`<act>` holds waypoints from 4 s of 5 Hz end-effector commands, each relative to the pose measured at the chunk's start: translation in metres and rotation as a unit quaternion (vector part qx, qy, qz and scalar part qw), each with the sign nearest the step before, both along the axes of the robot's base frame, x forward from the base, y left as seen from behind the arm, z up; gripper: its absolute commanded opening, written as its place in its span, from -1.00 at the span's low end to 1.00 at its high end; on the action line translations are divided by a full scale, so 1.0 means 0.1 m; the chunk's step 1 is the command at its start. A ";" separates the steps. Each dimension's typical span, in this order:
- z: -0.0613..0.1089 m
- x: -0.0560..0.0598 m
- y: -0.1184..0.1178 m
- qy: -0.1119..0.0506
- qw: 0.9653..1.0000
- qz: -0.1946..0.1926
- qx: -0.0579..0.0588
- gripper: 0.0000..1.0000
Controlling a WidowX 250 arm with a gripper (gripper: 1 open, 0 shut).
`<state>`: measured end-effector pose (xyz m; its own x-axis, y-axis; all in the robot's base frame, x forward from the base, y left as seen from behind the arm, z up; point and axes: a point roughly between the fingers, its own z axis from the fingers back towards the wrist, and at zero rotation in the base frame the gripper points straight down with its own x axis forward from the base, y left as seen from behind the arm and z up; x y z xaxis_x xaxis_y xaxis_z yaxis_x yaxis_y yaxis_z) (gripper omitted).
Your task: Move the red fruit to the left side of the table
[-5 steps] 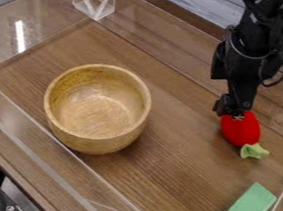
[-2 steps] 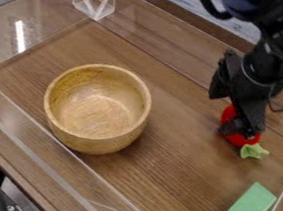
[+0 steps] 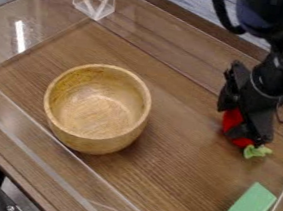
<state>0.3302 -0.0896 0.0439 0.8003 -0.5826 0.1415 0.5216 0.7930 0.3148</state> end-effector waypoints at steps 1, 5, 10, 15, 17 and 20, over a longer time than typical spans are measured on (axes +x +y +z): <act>0.24 0.05 0.07 -0.032 0.999 -0.019 -0.006 -1.00; 0.58 0.04 0.46 -0.053 0.999 0.002 -0.012 -1.00; 0.60 -0.30 0.61 -0.054 0.998 0.035 -0.023 -1.00; 0.53 -0.06 0.31 -0.043 0.997 0.053 -0.037 -1.00; 0.64 0.35 1.04 -0.054 0.992 0.114 -0.026 -1.00; 0.46 0.47 2.44 -0.036 0.983 0.180 -0.012 -1.00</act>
<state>0.3668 0.1521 0.0677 0.9551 -0.2468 0.1641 0.1935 0.9387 0.2852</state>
